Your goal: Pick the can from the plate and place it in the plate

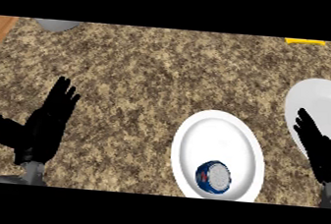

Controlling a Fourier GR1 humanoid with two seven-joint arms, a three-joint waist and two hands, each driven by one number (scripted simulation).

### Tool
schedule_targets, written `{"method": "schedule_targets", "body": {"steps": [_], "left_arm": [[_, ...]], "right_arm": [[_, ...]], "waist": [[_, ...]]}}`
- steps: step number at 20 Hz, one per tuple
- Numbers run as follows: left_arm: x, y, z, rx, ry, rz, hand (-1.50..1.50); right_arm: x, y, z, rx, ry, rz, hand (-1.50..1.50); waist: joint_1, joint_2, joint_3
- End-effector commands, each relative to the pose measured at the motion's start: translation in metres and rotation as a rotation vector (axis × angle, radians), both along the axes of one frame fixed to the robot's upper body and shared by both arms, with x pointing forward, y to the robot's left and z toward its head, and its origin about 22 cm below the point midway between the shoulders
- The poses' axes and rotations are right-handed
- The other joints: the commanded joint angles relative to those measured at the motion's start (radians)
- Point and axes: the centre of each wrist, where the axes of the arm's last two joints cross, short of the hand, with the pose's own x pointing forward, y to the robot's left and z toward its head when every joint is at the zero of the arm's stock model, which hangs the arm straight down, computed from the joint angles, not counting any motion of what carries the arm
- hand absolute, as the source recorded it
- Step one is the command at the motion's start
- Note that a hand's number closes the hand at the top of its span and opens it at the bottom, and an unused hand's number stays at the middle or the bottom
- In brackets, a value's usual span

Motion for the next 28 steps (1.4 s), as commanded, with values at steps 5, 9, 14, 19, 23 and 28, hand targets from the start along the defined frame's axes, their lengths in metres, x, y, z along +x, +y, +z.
{"method": "schedule_targets", "body": {"steps": [5, 9, 14, 19, 23, 28], "left_arm": [[0.021, 0.026, 0.028, 0.373, -0.12, -0.073, 0.0], [0.026, 0.013, 0.025, 0.404, -0.109, -0.145, 0.0], [0.032, 0.018, 0.003, 0.422, -0.097, -0.119, 0.0], [0.047, 0.011, 0.009, 0.444, -0.107, -0.113, 0.0], [0.053, 0.014, 0.016, 0.448, -0.108, -0.123, 0.0], [0.049, 0.016, 0.006, 0.446, -0.104, -0.118, 0.0]], "right_arm": [[0.036, 0.153, 0.073, 0.29, -0.358, 0.063, -1.5], [0.041, 0.111, 0.081, -0.555, -0.396, 0.352, 1.5], [-0.042, 0.246, 0.036, -0.139, -0.386, 0.152, -1.5], [-0.073, 0.26, 0.018, -0.424, -0.442, 0.144, -1.5], [-0.082, 0.248, 0.073, -0.513, -0.519, 0.056, -1.5], [-0.099, 0.227, 0.117, -0.7, -0.295, 0.133, -1.5]], "waist": [[0.008, -0.025, -0.006], [0.02, -0.024, -0.029], [-0.026, -0.018, -0.007], [-0.027, -0.018, -0.007], [-0.027, -0.019, -0.007], [-0.03, -0.023, -0.009]]}}
